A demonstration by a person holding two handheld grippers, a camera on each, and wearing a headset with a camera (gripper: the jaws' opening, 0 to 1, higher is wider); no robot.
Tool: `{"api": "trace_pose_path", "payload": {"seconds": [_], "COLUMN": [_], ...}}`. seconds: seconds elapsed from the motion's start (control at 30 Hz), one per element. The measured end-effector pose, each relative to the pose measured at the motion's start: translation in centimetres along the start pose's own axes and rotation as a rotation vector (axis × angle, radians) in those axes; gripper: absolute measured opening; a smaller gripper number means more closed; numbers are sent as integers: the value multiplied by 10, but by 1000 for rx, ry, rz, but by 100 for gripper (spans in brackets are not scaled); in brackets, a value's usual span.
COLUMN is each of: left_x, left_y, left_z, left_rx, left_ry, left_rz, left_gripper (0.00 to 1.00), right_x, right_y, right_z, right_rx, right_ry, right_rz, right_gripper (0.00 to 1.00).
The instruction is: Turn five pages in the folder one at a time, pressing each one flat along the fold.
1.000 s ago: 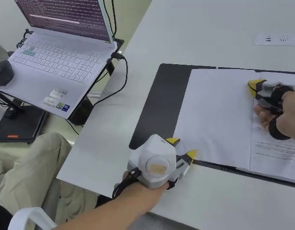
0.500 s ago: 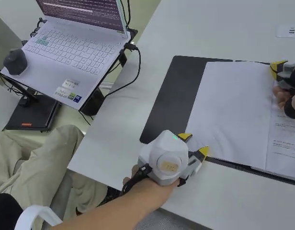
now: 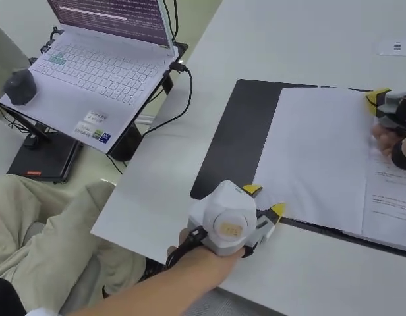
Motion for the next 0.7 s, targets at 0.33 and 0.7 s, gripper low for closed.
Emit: {"api": "trace_pose_path", "payload": {"seconds": [0.33,0.7], "left_x": [-2,-1], "left_y": [0,2], "left_z": [1,0], "left_rx": [7,-1], "left_ry": [4,3], "left_rz": [-1,0], "left_gripper": [28,28], "right_x": [11,26], "right_y": [23,46], "right_z": [24,42], "right_rx": [-64,-115], "right_ry": [35,25], "right_rz": [-16,-36], "right_gripper": [0,0]}}
Point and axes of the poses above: the centre of the closed fingertips' face, and the gripper's own axes: y roughly backward along the fingers, x roughly to its right, z roughly out of its underside, the point moved 5 cm from there along y, roughly backward along the fingers, and after that the axes turned 12 degrees about z, right-handed, at the moved point
